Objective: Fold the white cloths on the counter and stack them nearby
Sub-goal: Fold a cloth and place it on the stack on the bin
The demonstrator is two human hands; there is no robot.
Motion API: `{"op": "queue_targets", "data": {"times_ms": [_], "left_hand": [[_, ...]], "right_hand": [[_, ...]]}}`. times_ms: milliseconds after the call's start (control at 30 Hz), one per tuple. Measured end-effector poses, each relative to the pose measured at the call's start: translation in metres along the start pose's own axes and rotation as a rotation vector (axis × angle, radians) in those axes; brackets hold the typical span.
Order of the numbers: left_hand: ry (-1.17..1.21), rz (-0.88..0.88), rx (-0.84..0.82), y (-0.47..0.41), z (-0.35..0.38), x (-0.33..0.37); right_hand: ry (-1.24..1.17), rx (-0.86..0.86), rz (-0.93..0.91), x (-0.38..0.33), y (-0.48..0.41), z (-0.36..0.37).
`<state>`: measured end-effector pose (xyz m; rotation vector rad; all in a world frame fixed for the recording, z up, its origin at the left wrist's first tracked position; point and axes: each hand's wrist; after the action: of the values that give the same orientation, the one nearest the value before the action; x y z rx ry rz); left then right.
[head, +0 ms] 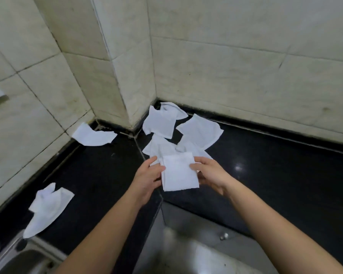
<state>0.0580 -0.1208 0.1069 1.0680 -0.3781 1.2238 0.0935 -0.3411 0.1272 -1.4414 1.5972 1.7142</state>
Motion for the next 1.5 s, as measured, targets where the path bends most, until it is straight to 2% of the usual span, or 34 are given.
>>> {"op": "queue_targets", "data": {"times_ms": [100, 233, 467, 633, 1100, 1300, 1500], "left_hand": [[-0.145, 0.088, -0.041, 0.009, 0.062, -0.02], [-0.227, 0.119, -0.124, 0.018, 0.175, -0.083], [-0.303, 0.022, -0.369, 0.047, 0.379, -0.23], [-0.421, -0.017, -0.613, 0.073, 0.514, -0.298], [-0.35, -0.152, -1.05, 0.109, 0.801, -0.424], [-0.366, -0.107, -1.071, 0.123, 0.894, -0.485], [-0.368, -0.106, -0.922, 0.115, 0.984, -0.571]], "right_hand": [[-0.028, 0.086, -0.083, 0.016, 0.04, -0.051], [-0.102, 0.257, -0.16, 0.066, 0.105, -0.153], [-0.243, 0.579, -0.113, 0.176, 0.235, -0.331], [-0.305, 0.809, -0.076, 0.229, 0.32, -0.434], [-0.299, 1.396, -0.005, 0.262, 0.47, -0.638], [-0.303, 1.507, 0.03, 0.295, 0.504, -0.731], [-0.231, 1.394, 0.052, 0.357, 0.52, -0.858]]}}
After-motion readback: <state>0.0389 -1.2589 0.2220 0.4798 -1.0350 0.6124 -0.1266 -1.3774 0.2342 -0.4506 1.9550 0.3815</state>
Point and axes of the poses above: each hand's wrist, its own y-axis away from the middle knuckle, its own z-axis out of the palm, x = y × z, and after that the axes turned 14 degrees about y, right-handed
